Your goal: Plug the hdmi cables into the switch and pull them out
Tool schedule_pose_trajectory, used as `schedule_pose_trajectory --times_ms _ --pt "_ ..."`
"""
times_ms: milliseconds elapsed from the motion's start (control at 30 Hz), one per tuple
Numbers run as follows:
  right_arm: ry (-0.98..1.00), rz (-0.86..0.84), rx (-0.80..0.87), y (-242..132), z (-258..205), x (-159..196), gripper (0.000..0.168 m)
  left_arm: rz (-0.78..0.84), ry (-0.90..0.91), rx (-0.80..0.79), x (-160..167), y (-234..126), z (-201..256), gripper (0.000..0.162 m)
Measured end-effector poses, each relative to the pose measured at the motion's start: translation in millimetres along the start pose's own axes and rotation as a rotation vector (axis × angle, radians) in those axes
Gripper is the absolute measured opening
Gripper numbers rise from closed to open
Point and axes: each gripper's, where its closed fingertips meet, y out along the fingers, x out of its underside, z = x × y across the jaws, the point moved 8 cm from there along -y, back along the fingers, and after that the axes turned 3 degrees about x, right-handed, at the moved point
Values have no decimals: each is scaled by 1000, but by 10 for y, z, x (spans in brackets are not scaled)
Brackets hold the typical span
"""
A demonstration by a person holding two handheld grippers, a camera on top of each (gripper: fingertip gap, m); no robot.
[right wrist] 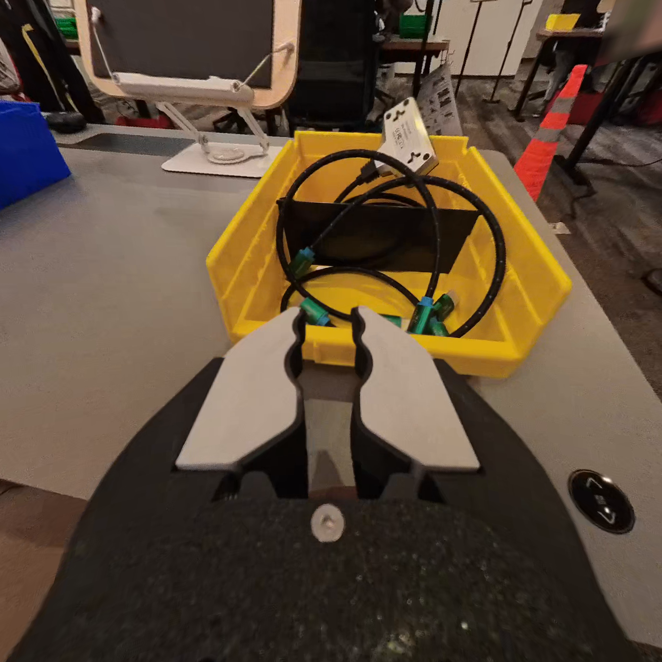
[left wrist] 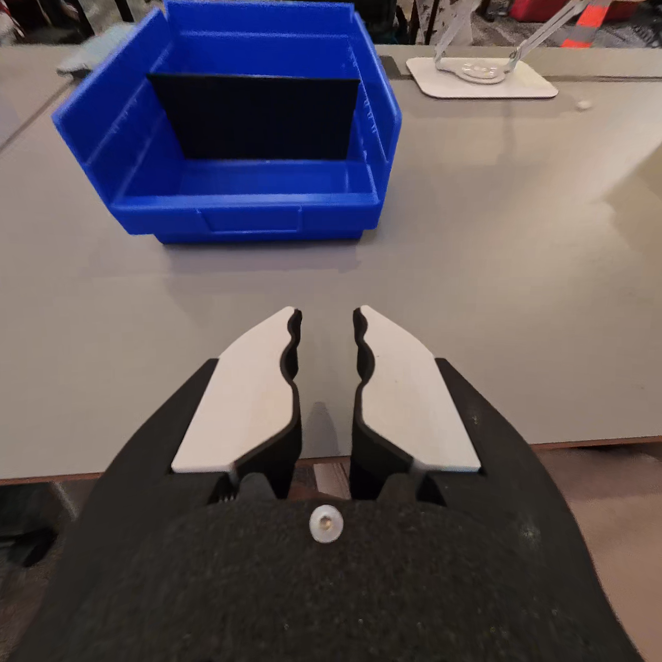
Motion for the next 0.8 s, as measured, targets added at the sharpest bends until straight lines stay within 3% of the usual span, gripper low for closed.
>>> schedule_pose_trajectory --times_ms 167,367,800 --pt "77 -44 -27 132 39 167 30 -23 -18 73 -29 127 132 29" --pt "-24 -30 20 107 48 154 30 -69 52 33 21 191 199 28" --pt "-30 -33 2 150 23 150 28 -91 32 21 67 182 132 27"
